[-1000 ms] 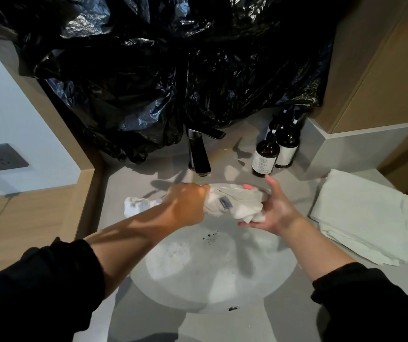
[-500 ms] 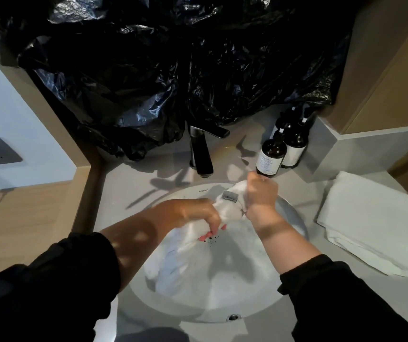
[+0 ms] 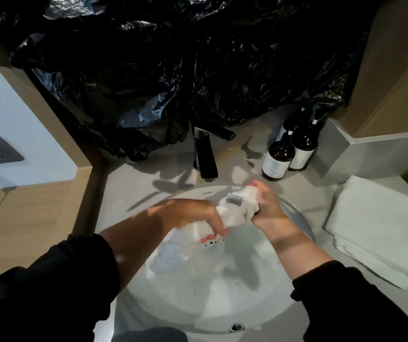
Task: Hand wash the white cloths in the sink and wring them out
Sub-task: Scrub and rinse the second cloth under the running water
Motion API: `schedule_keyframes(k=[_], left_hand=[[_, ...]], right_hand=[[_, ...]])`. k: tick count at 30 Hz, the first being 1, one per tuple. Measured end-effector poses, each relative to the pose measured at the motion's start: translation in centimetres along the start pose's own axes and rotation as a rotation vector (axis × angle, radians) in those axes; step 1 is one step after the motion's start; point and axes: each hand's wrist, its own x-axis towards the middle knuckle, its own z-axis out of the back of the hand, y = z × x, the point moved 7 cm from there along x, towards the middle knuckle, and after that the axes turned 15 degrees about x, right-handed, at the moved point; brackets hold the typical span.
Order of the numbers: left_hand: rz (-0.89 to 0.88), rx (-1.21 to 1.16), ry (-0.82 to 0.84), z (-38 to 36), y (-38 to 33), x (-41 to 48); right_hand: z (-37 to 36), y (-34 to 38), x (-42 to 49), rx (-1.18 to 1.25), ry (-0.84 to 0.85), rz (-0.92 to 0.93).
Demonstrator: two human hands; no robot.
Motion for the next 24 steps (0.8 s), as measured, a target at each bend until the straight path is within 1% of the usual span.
schedule_keyframes(k=[3, 5, 7, 9, 11, 12, 13, 14, 16, 18, 20, 21, 24], left_hand=[[0.074, 0.175, -0.304, 2.4, 0.0, -0.8], [0.086, 0.269, -0.417, 3.0, -0.4, -1.4], [0.09, 0.426, -0.512, 3.1, -1.0, -2.1], [0.07, 0.618, -0.628, 2.9, -1.8, -2.8], [0.034, 0.861, -0.76, 2.3, -2.8, -3.4], [0.033, 0.974, -0.825, 1.8, -3.4, -3.6], [0.04, 1.037, -0.88, 1.4, -3.9, -3.6], [0.062, 1.065, -0.901, 1.1, -4.3, -3.3], [0.107, 1.079, -0.872, 0.6, -5.1, -2.4], [0.125, 1.075, -0.839, 0.3, -5.4, -1.8], [0.126, 1.004, -0.778, 0.4, -5.0, -1.6], [0.103, 0.889, -0.711, 0.4, -4.5, -1.5], [-0.077, 0.325, -0.435, -0.5, -3.4, -1.2]], right_hand=[[0.4, 0.6, -0.4, -0.107, 0.152, -0.149], [1.0, 1.2, -0.8, -0.236, 0.179, -0.239], [1.9, 1.7, -1.0, -0.339, 0.241, -0.338], [3.0, 2.2, -1.2, -0.29, 0.26, -0.421], [3.1, 2.4, -1.7, -0.185, 0.259, -0.478], [2.9, 2.2, -1.7, -0.143, 0.222, -0.487], [2.7, 1.9, -1.7, -0.112, 0.151, -0.46], [2.8, 1.6, -1.6, -0.111, 0.042, -0.389], [2.6, 1.1, -1.2, -0.105, -0.127, -0.218], [2.7, 1.1, -1.0, -0.059, -0.257, -0.047], [2.7, 2.5, -1.3, -0.048, -0.343, 0.152], [2.2, 3.4, -1.8, -0.058, -0.353, 0.249], [0.1, 4.8, -2.7, -0.098, -0.28, 0.426]])
